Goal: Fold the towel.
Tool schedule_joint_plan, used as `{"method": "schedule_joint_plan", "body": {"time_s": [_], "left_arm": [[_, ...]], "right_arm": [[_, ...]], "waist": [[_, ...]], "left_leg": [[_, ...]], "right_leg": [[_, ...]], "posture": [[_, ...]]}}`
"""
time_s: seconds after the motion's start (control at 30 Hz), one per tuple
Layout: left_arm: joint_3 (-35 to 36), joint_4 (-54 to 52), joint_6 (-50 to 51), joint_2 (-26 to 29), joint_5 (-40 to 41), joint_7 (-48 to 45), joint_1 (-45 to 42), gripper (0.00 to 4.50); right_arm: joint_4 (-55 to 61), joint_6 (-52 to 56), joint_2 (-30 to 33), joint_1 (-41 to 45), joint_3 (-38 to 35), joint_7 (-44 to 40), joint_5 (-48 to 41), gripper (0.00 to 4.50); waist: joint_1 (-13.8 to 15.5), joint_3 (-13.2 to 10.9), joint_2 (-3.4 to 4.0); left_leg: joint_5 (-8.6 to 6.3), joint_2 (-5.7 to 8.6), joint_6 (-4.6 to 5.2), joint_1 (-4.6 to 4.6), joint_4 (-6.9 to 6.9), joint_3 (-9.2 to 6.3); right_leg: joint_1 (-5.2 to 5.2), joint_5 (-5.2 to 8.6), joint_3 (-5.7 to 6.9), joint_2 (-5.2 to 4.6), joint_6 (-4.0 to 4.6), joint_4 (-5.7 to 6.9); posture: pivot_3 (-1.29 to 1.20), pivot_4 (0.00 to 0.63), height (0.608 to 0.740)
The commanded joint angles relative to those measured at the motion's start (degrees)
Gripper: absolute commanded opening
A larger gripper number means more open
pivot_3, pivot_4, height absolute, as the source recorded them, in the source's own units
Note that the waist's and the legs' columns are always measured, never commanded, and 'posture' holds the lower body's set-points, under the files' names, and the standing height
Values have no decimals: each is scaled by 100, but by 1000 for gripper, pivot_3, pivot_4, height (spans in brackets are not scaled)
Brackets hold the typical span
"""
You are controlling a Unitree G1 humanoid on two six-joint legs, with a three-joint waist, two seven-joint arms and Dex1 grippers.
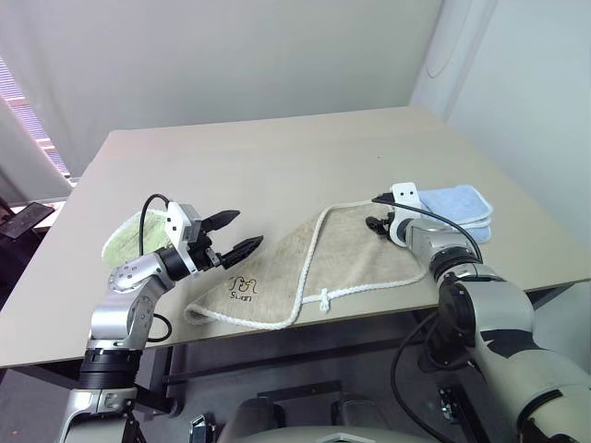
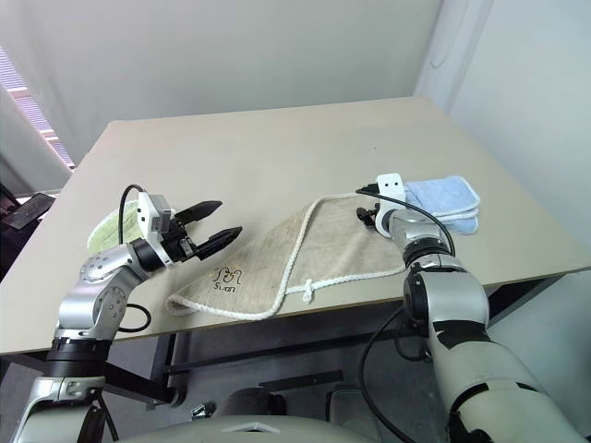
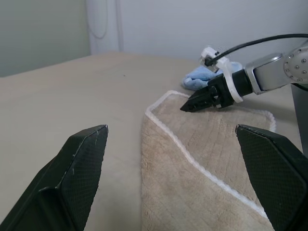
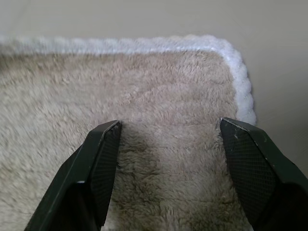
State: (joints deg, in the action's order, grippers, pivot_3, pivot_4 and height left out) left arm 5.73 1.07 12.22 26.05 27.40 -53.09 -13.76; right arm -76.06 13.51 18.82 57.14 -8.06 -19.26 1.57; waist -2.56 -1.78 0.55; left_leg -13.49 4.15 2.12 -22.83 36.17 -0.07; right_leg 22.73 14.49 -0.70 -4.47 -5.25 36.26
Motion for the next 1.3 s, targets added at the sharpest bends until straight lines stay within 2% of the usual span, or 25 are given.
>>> {"method": "schedule_joint_plan", "body": {"time_s": [0.03,0.1,0.27,0.3,0.57,0.67,0.8,1.0,1.1,1.2,1.3], "left_arm": [[91,-240,-29,81,16,63,-72,4500],[86,-304,-9,83,25,99,-39,4500],[84,-401,57,81,41,171,-17,4500],[82,-401,66,82,39,176,-21,4500],[57,-413,96,97,31,158,-1,4500],[55,-386,77,112,25,133,16,4500],[51,-348,67,121,21,95,23,4500],[31,-216,65,149,24,9,-56,4500],[16,-152,56,168,18,-54,-100,4500],[10,-100,48,176,11,-103,-140,4500],[-19,-115,98,174,15,-129,-191,4500]], "right_arm": [[-50,166,-91,-49,101,5,113,2775],[-44,241,-80,-11,112,17,116,2164],[-12,366,-36,34,62,13,39,268],[1,391,-15,53,14,17,-8,40],[315,1070,244,191,-369,-398,-512,40],[839,1825,354,12,-337,-821,-680,40],[2721,3065,416,-827,-185,-1059,-915,40],[5386,4849,478,-1914,-466,-703,-1420,40],[6224,5517,494,-2098,-775,-550,-1704,661],[6907,6122,520,-2220,-915,-522,-1966,1721],[7382,6449,599,-2385,-759,-570,-2116,2700]], "waist": [[6,0,0],[6,0,0],[20,0,-1],[21,0,-1],[47,-1,0],[47,-2,1],[56,-2,1],[161,0,2],[195,-1,4],[195,-1,3],[193,-2,2]], "left_leg": [[0,0,0,15,-3,-1],[-1,0,1,38,-7,-2],[-1,1,1,41,-2,-4],[-1,1,1,41,-1,-4],[-1,1,1,38,-7,-7],[-2,1,2,30,-14,-7],[-3,0,4,15,-19,-9],[-2,-1,4,-62,-8,-12],[-2,-1,4,-65,-12,-11],[-3,-1,4,-68,-9,-9],[-3,-1,5,-68,-6,-8]], "right_leg": [[-13,1,0,0,1,-4],[-37,1,1,0,1,-8],[-43,1,2,-2,1,-8],[-43,1,2,-2,1,-7],[-39,1,3,-3,1,-11],[-32,1,3,-4,1,-14],[-29,2,3,-5,0,-14],[47,-2,4,-5,-7,-5],[49,2,4,-7,1,-10],[48,2,4,-9,2,-13],[47,3,4,-10,2,-13]], "posture": [[0,0,736],[0,0,736],[0,0,736],[0,0,736],[0,0,736],[0,0,736],[0,0,736],[0,0,736],[0,0,736],[0,0,736],[0,0,736]]}}
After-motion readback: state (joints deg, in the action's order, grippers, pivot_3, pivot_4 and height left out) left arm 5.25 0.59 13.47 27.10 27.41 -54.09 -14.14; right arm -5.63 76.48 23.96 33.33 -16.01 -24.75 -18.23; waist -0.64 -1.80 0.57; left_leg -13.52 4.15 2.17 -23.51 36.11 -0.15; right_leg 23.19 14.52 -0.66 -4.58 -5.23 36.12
